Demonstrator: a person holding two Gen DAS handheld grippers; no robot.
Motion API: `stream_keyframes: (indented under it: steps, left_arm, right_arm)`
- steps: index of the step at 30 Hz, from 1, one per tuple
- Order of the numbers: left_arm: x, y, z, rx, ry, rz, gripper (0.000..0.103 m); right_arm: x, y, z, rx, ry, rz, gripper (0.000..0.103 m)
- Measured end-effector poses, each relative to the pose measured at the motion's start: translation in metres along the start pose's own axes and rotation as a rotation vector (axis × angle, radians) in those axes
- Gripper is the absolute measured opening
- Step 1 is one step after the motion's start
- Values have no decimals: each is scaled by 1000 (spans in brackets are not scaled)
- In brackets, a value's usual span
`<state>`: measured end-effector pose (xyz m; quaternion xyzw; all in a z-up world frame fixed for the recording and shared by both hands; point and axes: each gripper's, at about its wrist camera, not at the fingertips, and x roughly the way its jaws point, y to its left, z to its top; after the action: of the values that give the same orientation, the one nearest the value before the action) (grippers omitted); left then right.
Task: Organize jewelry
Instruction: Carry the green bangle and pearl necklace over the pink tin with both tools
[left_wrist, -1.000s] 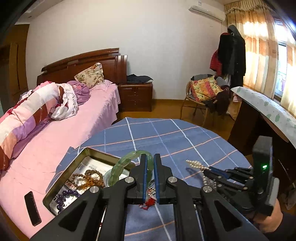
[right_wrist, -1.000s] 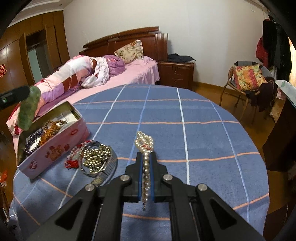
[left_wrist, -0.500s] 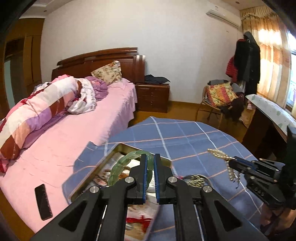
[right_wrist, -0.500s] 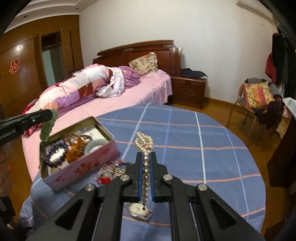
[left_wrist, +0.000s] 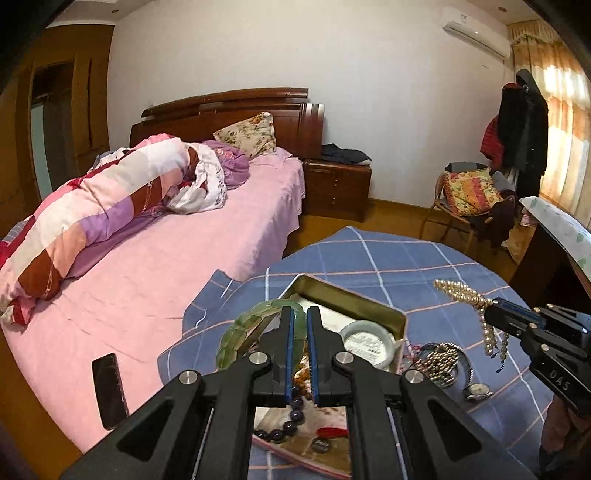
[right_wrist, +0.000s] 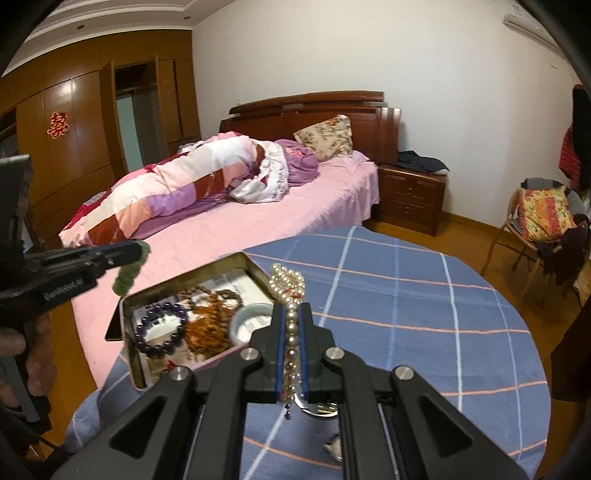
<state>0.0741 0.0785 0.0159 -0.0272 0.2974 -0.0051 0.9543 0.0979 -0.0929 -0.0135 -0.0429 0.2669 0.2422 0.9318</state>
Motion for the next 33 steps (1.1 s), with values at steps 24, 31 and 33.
stream_keyframes:
  steps: [24, 31, 33]
  left_arm:
    - [15, 12, -21, -38, 61, -29, 6]
    - [18, 13, -25, -41, 72, -32, 6]
    - [19, 13, -27, -39, 77, -35, 6]
  right_arm:
    - [45, 77, -11, -61, 86, 147, 9]
    - [51, 82, -15, -55, 102, 147, 9]
    - [52, 83, -16, -55, 107, 149, 9]
